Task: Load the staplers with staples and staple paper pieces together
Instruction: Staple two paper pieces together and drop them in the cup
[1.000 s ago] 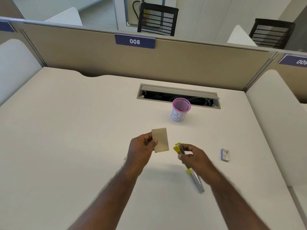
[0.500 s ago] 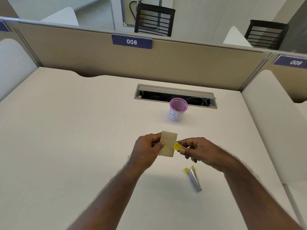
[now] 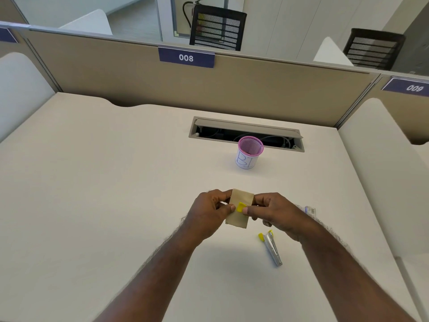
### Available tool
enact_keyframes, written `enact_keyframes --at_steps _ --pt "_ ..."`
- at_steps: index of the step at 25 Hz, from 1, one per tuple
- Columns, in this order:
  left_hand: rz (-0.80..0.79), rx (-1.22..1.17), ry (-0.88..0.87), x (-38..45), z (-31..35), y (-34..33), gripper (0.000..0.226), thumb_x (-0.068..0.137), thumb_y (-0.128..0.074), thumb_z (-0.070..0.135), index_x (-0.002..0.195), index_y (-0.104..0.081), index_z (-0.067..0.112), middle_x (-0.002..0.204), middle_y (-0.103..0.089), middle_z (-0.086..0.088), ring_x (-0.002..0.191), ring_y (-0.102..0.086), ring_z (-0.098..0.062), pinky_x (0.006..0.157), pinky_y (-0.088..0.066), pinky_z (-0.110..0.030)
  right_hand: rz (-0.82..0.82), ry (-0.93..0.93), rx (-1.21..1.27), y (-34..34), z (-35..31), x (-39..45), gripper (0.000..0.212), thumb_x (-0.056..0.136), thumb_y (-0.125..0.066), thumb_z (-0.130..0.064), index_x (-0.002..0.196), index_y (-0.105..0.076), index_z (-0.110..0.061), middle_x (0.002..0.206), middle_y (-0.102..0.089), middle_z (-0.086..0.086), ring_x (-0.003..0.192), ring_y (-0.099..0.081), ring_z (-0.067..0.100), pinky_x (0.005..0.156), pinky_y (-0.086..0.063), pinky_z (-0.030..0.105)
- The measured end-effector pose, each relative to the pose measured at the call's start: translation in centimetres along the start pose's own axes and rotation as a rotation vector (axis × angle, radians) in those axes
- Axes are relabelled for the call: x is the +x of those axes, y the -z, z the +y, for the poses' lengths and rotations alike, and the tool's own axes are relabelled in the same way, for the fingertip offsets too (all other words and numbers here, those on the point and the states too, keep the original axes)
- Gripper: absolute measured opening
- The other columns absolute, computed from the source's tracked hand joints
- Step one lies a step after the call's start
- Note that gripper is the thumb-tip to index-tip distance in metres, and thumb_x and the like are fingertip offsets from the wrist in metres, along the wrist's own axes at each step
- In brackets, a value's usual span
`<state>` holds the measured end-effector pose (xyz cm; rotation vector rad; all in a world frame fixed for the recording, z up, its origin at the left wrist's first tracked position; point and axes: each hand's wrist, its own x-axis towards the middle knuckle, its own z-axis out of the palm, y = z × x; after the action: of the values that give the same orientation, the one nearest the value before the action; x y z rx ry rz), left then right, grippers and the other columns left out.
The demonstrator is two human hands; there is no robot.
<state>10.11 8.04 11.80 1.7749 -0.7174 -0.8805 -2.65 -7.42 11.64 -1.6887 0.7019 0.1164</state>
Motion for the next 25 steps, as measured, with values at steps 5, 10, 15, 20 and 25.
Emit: enact_keyframes --at_steps 5,10,15,20,25 --pt "-0.045 0.017 0.020 -0.1 0.1 0.2 0.031 0.090 -0.063 0.004 0.113 -0.072 0.021 0.096 -0.068 -0.004 0.073 -0.060 -0.007 0.056 -0.040 -0.006 0.021 -0.043 -0.001 0.0 -0.3 0.0 0.013 0.084 -0.073 -0.025 0.072 -0.076 -0.021 0.060 -0.055 -0.006 0.046 -0.037 0.005 0.047 -0.029 0.017" --pt "-0.058 -0.007 0.072 0.1 0.2 0.7 0.043 0.087 -0.063 0.000 0.124 -0.066 0.023 0.096 -0.069 0.001 0.076 -0.068 -0.011 0.068 -0.052 -0.022 -0.013 -0.017 -0.035 -0.4 0.0 0.0 0.017 0.081 -0.074 -0.035 0.086 -0.077 -0.019 0.062 -0.061 -0.012 0.050 -0.050 -0.001 0.049 -0.040 0.012" --pt "0.087 -0.198 0.111 -0.2 0.2 1.4 0.051 0.085 -0.059 -0.006 0.123 -0.061 0.029 0.110 -0.061 -0.009 0.092 -0.070 -0.031 0.078 -0.061 -0.040 0.145 -0.095 0.088 0.0 3.3 0.7 0.021 0.075 -0.079 -0.045 0.086 -0.077 -0.027 0.070 -0.065 -0.014 0.066 -0.054 0.008 0.060 -0.045 0.023" --pt "0.191 -0.442 0.090 -0.7 1.3 1.7 0.026 0.088 -0.060 -0.004 0.103 -0.064 0.017 0.104 -0.062 -0.012 0.086 -0.068 -0.024 0.069 -0.061 -0.035 0.372 -0.214 -0.395 -4.6 8.7 1.8 0.033 0.076 -0.076 -0.045 0.093 -0.064 -0.019 0.085 -0.067 -0.003 0.061 -0.060 0.010 0.052 -0.045 0.019" --pt "0.269 -0.625 0.092 -1.6 3.2 1.2 0.012 0.090 -0.061 0.000 0.088 -0.056 0.011 0.086 -0.067 -0.005 0.080 -0.069 -0.022 0.068 -0.060 -0.031 0.420 -0.221 -0.802 -7.9 10.7 2.1 0.040 0.091 -0.053 -0.050 0.110 -0.052 -0.015 0.111 -0.062 0.001 0.103 -0.063 0.019 0.080 -0.044 0.029"
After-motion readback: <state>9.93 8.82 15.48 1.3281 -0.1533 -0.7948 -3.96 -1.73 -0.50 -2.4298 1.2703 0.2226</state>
